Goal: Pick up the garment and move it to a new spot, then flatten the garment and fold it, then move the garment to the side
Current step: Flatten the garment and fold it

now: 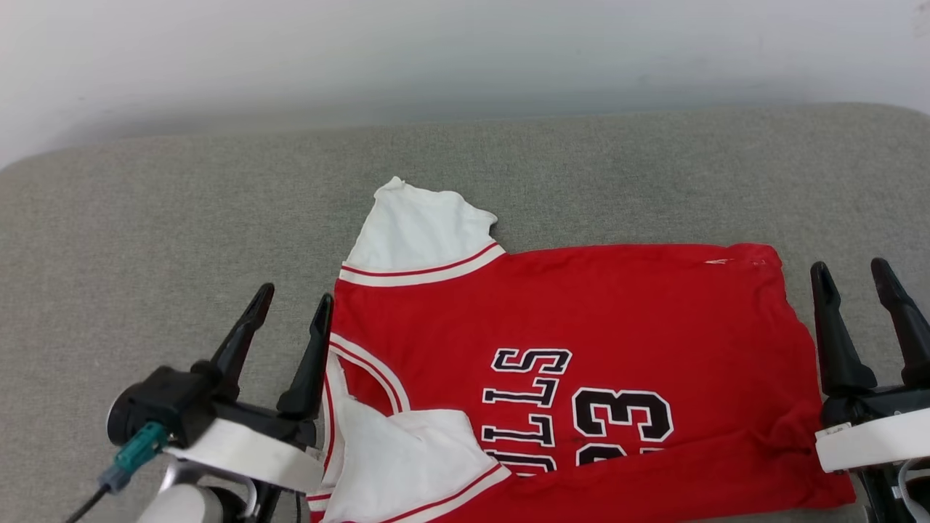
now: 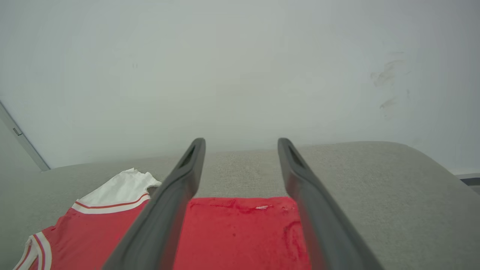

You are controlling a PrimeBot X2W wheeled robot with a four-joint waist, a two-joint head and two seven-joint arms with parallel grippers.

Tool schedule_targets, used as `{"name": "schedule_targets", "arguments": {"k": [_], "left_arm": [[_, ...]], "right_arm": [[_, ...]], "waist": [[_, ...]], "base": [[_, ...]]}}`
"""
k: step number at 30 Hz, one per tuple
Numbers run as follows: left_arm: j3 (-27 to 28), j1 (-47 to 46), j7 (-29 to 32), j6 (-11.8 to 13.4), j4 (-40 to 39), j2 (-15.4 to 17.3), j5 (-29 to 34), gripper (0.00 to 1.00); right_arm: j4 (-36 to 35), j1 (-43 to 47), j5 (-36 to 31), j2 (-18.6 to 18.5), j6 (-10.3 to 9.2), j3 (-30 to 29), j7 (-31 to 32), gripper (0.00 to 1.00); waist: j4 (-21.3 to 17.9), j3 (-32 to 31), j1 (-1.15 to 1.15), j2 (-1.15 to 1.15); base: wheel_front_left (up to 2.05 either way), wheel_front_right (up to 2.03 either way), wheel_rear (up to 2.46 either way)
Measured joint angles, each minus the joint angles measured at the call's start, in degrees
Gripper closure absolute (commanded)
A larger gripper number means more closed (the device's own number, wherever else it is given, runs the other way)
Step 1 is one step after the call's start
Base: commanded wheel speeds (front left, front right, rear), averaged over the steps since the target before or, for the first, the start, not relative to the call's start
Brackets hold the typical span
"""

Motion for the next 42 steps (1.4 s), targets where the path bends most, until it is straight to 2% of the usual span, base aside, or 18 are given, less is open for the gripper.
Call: {"name": "schedule_targets", "arguments": {"k": [7,13,14,15,16,17,18,19,20,21,23,24,30,32,33,40,41,42], "left_arm": [[-0.53,-13.49,11.98,-5.24,-0.74,5.93,-1.21,0.0],[-2.03,-30.21,30.97,-8.48,0.2,11.99,-4.71,0.0],[-2.16,-32.28,34.76,-8.54,1.33,12.48,-6.08,0.0],[-2.16,-32.28,34.76,-8.54,1.33,12.48,-6.08,0.0],[-2.46,-34.21,39.07,-8.55,2.61,13.05,-7.42,0.0],[-3.25,-37.66,46.68,-8.95,4.88,14.56,-9.72,0.0],[-3.25,-37.66,46.68,-8.95,4.88,14.56,-9.72,0.0],[-3.47,-41.36,54.27,-8.86,7.14,15.27,-12.71,0.0],[-3.47,-41.36,54.27,-8.86,7.14,15.27,-12.71,0.0],[-3.12,-44.14,61.97,-7.09,9.83,15.0,-17.06,0.0],[-3.24,-46.85,67.62,-6.09,11.67,15.45,-18.75,0.0],[-3.24,-46.85,67.62,-6.09,11.67,15.45,-18.75,0.0],[-5.26,-53.33,76.71,-5.27,14.13,17.55,-18.08,0.0],[-6.88,-54.51,79.32,-5.88,14.58,18.86,-16.73,0.0],[-8.57,-55.51,81.0,-7.23,14.6,20.95,-14.91,0.0],[-9.36,-56.83,80.99,-7.44,16.53,21.05,-13.69,0.0],[-9.4,-57.05,81.49,-7.44,16.94,21.07,-13.92,0.17],[-9.43,-57.11,82.06,-7.45,17.16,21.08,-14.44,0.67]], "right_arm": [[-1.63,-2.19,-0.26,-0.67,0.01,-0.03,0.58,0.0],[-2.52,-4.81,-0.3,-0.32,0.0,0.19,0.55,0.0],[-2.48,-5.15,-0.3,-0.14,0.01,0.36,0.41,0.0],[-2.48,-5.15,-0.3,-0.14,0.01,0.36,0.41,0.0],[-2.44,-5.59,-0.27,0.04,0.0,0.68,0.3,0.0],[-2.21,-6.31,0.29,0.56,0.01,1.69,0.05,0.0],[-2.21,-6.31,0.29,0.56,0.01,1.69,0.05,0.0],[-1.77,-6.65,1.19,1.33,0.01,2.13,-0.36,0.0],[-1.77,-6.65,1.19,1.33,0.01,2.13,-0.36,0.0],[-0.97,-6.71,1.34,1.34,0.0,2.3,-0.86,0.0],[-0.38,-7.2,1.67,1.58,0.01,3.01,-1.46,0.0],[-0.38,-7.2,1.67,1.58,0.01,3.01,-1.46,0.0],[1.79,-8.91,0.33,2.23,0.0,5.37,-3.68,0.0],[2.13,-9.5,0.27,2.52,0.01,6.26,-4.39,0.0],[2.46,-10.18,0.27,2.86,0.01,6.71,-4.92,0.0],[3.61,-11.45,0.03,3.05,0.01,7.35,-5.9,0.0],[3.74,-11.61,0.03,3.11,0.01,7.43,-5.94,0.0],[3.89,-11.67,0.03,3.13,0.01,7.5,-5.98,0.0]], "waist": [[-1.6,5.03,0.0,0.0],[-4.0,10.27,0.01,0.0],[-4.55,11.08,0.0,0.0],[-4.55,11.08,0.0,0.0],[-5.19,11.87,0.0,0.0],[-6.63,13.21,0.01,0.0],[-6.63,13.21,0.01,0.0],[-8.04,14.6,0.0,0.0],[-8.04,14.6,0.0,0.0],[-9.27,16.07,0.01,0.0],[-10.46,17.51,0.01,0.0],[-10.46,17.51,0.01,0.0],[-13.99,21.59,0.01,0.0],[-15.02,22.82,0.01,0.0],[-16.01,23.9,0.01,0.0],[-18.16,26.49,0.0,0.0],[-18.39,26.69,0.0,0.0],[-18.55,26.84,0.0,0.0]], "base": [[0.0,0.0,0.0],[0.0,0.0,0.0],[0.0,0.0,0.0],[0.0,0.0,0.0],[0.0,0.0,0.0],[0.0,0.0,0.0],[0.0,0.0,0.0],[0.0,0.0,0.0],[0.0,0.0,0.0],[0.0,0.0,0.0],[0.0,0.0,0.0],[0.0,0.0,0.0],[0.0,0.0,0.0],[0.0,0.0,0.0],[0.0,0.0,0.0],[0.0,0.0,0.0],[0.0,0.0,0.0],[0.0,0.0,0.0]]}}
